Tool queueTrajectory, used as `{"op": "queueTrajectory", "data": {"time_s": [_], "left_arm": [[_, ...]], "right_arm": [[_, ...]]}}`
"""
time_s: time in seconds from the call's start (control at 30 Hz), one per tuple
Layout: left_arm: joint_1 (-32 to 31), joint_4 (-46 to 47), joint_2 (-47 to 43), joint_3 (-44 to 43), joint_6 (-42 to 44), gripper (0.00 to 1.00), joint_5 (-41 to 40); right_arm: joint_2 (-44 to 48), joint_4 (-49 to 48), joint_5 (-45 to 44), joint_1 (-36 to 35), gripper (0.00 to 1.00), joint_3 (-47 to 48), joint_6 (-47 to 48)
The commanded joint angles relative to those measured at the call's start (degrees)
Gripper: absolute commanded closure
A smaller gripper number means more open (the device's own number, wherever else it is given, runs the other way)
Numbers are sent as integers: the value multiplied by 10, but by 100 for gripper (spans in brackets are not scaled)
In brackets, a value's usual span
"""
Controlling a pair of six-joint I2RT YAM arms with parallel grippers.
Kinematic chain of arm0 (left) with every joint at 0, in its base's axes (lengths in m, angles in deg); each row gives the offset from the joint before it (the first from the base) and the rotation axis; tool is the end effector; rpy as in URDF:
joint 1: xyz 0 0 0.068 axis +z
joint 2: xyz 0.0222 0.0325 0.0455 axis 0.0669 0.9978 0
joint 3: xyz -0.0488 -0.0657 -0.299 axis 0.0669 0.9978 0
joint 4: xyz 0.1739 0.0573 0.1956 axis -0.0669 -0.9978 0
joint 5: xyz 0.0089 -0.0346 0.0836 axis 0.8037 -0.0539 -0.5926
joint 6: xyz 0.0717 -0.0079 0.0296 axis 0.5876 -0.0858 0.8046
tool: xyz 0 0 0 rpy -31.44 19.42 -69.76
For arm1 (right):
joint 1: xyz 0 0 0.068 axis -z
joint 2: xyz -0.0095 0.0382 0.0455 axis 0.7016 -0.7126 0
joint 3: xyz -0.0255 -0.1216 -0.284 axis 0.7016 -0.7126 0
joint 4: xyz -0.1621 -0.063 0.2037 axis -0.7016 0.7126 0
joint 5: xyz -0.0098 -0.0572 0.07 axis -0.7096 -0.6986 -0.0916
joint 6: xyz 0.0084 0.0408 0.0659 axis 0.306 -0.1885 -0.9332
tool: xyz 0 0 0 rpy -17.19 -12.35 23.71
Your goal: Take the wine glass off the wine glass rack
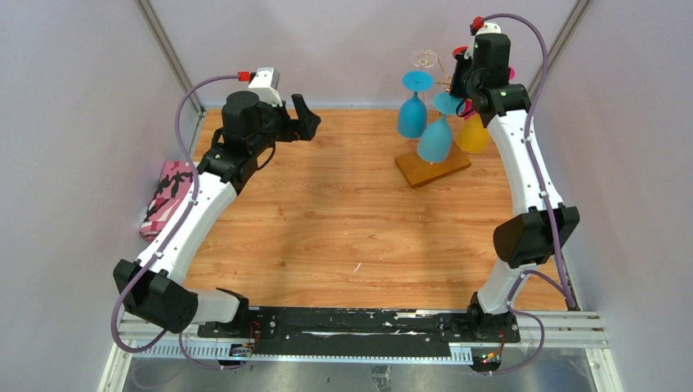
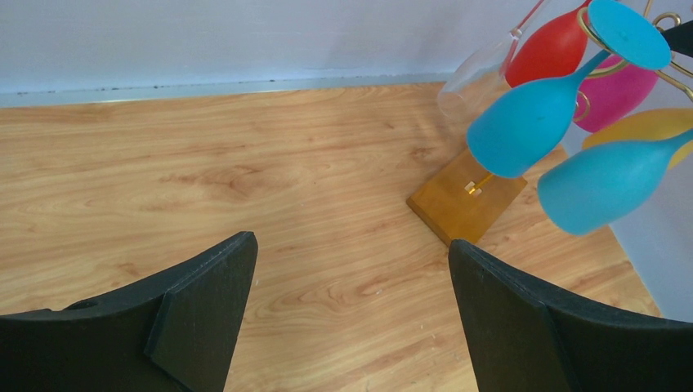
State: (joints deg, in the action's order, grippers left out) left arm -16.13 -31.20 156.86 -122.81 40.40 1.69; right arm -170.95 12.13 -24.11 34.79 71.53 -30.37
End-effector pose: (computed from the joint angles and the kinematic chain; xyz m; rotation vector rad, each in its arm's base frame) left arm 0.3092 -0.1177 0.4447 0.0689 1.8055 -0.5576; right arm 0.4339 0.0703 0.4950 0.0259 1.8576 0.1631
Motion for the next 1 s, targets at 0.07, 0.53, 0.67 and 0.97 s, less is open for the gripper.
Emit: {"op": "queueTrajectory", "data": {"time_s": [0.07, 0.53, 0.67, 0.97], "left_arm": [[0, 21, 8, 5, -3, 7, 8], [1, 19, 7, 10, -2, 7, 7], [1, 19, 6, 14, -2, 7, 7], [1, 21, 3, 18, 1, 7, 9]], "right_arm": [[18, -6, -15, -3, 100, -16, -5], [30, 6, -25, -2, 47, 28, -1], [35, 6, -37, 0, 47, 37, 1], [95, -26, -14, 127, 50, -33, -84]]}}
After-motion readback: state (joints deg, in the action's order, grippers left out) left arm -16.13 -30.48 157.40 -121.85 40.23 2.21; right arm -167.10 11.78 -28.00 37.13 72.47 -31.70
